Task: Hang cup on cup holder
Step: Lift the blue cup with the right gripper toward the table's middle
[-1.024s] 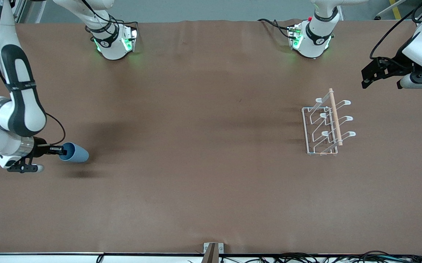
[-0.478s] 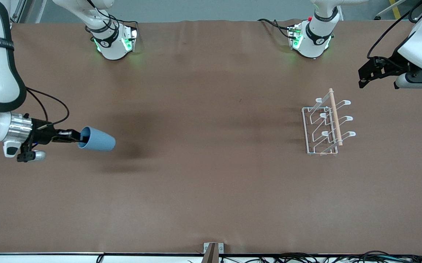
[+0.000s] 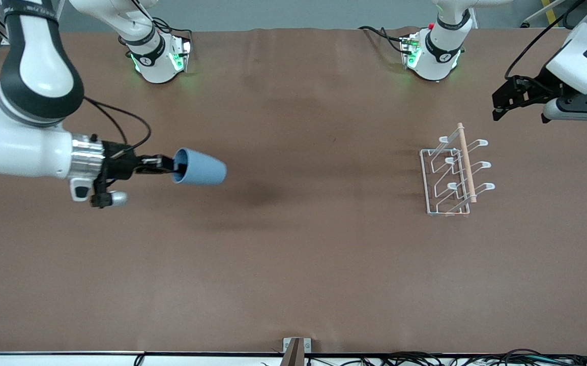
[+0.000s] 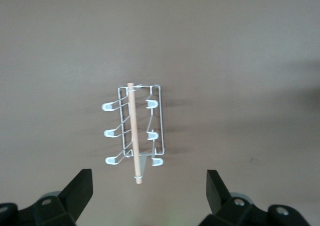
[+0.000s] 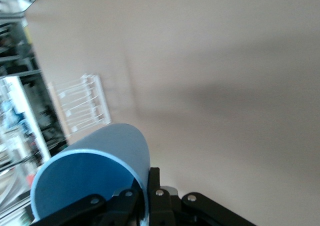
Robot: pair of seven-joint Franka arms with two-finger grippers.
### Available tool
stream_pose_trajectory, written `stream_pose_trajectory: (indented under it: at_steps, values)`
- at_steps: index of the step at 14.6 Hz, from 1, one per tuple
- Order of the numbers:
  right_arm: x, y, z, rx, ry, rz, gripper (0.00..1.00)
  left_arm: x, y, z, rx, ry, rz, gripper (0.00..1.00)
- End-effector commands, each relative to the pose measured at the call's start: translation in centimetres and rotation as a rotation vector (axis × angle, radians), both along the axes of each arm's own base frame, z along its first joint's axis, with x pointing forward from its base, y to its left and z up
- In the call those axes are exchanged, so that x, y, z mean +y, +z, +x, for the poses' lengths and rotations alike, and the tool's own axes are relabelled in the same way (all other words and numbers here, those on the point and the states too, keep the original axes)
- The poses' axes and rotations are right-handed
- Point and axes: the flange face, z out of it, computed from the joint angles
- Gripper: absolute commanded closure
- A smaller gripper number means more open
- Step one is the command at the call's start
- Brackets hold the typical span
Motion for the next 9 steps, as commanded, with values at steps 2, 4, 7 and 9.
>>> stream_pose_trajectory:
  at_steps: [2, 4, 7, 9]
  values:
    - [3.9, 0.7, -1.3, 0.049, 0.018, 0.121, 1.00, -2.5, 0.5, -0.4, -0.003, -0.060, -0.017, 0.00]
    - [5.9, 1.4, -1.6, 0.061, 0.007, 0.208, 1.00, -5.3, 0.6, -1.2, -0.004, -0.114, -0.018, 0.00]
    - [7.7, 2.0, -2.0, 0.046, 0.023, 0.321, 1.00, -12.3, 0.3, -3.5, 0.005, -0.245, -0.049, 0.00]
    - [8.0, 1.8, -1.9, 0.006, 0.052, 0.369, 1.00, -18.0, 0.3, -5.2, 0.019, -0.346, -0.142, 0.00]
